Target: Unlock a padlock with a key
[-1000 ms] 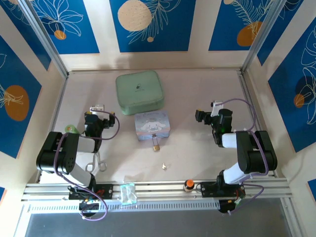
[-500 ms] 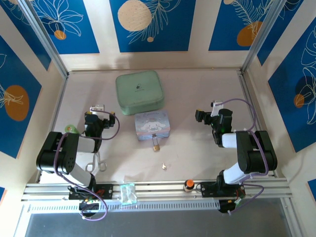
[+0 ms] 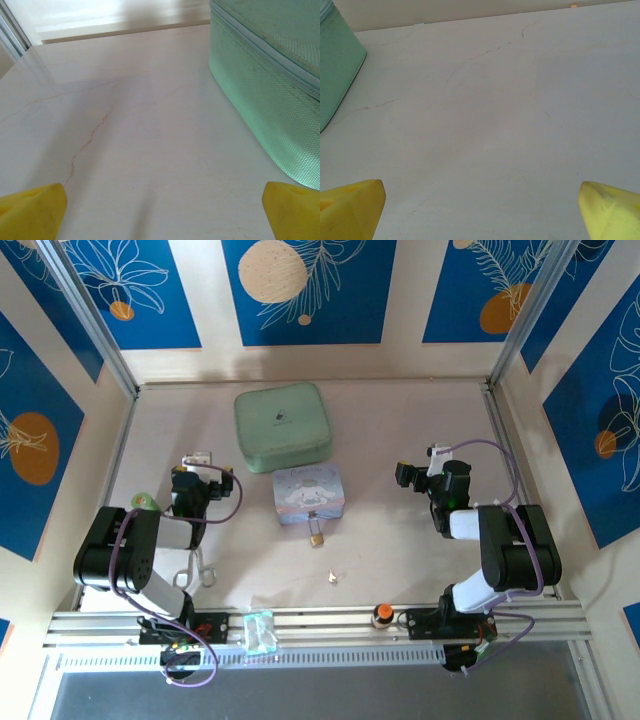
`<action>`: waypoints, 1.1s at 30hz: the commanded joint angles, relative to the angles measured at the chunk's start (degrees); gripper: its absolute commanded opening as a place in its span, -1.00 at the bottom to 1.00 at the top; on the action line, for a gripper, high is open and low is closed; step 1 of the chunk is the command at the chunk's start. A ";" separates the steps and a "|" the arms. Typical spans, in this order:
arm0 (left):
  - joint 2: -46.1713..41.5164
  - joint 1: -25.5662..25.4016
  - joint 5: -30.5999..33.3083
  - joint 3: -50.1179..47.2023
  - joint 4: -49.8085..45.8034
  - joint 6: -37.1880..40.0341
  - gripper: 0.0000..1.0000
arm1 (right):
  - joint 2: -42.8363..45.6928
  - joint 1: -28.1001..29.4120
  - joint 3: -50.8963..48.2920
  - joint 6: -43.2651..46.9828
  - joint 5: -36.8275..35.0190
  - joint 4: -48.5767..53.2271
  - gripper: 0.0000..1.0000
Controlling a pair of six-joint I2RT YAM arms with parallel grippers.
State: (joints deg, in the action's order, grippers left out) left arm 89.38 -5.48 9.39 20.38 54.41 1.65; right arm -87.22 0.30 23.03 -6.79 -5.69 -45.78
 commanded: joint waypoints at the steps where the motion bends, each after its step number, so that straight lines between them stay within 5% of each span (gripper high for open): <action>1: 0.41 0.55 -1.04 0.84 0.23 0.37 0.99 | 0.03 -0.30 1.23 1.15 0.86 -0.05 0.98; 11: -5.15 0.49 -0.22 -0.95 -1.15 0.42 0.99 | 6.19 0.63 2.13 1.60 -0.46 6.77 0.98; 15: -15.63 0.11 1.80 1.06 -14.08 -1.05 0.99 | 13.84 0.61 7.16 -1.73 -0.19 22.19 0.98; 20: -25.87 0.11 2.80 7.58 -34.15 -15.27 0.99 | 22.20 0.50 7.68 -6.88 5.08 28.56 0.98; 26: -34.90 0.20 -8.23 4.70 -33.90 -30.52 0.99 | 30.39 0.50 11.25 -16.10 8.24 43.63 0.98; 29: -38.64 0.20 -12.80 3.13 -32.95 -34.29 0.99 | 32.39 0.34 13.37 -19.99 8.89 51.35 0.98; 33: -39.75 0.07 -23.81 5.90 -40.50 -35.81 0.99 | 34.30 1.04 14.81 -20.76 18.26 57.11 0.98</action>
State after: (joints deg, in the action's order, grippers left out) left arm 50.26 -5.50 -4.34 24.60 20.03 -29.63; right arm -54.06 0.56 35.77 -24.21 5.67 2.35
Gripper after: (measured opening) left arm 0.995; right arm 0.991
